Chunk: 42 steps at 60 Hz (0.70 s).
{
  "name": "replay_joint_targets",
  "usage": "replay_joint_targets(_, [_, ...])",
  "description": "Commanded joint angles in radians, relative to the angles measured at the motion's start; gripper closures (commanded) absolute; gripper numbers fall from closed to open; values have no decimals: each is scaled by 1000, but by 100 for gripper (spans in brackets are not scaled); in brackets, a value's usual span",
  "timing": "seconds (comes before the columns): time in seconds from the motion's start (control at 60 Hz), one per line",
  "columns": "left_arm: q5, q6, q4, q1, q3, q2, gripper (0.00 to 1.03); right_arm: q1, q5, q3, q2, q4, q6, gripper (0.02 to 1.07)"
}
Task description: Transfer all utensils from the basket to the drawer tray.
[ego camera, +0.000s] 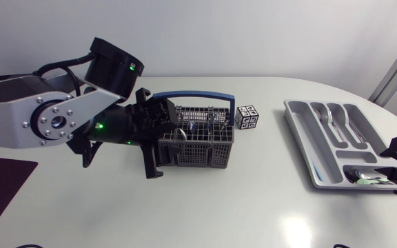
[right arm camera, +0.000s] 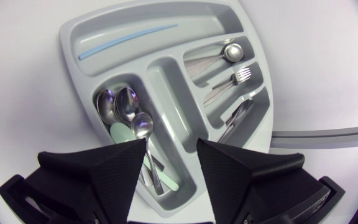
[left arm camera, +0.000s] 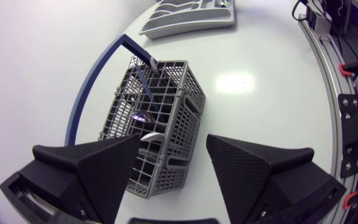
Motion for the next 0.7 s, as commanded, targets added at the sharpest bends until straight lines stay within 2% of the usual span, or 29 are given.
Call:
replay_joint_targets(0.0, [-20, 92, 31, -7, -29, 7, 29, 36, -18, -52, -68, -17, 51, 31])
replay_joint_targets(0.1, [-46, 158, 53, -9, -32, 11, 29, 87, -40, -91, -154, -54, 105, 26])
replay_joint_targets(0.483, [-145, 417, 39, -52, 41, 96, 29, 323, -87, -246, -393, -87, 326, 23])
replay_joint_targets(0.683, [-149, 489, 21, -49, 107, 156, 30, 443, -107, -333, -460, -74, 444, 22])
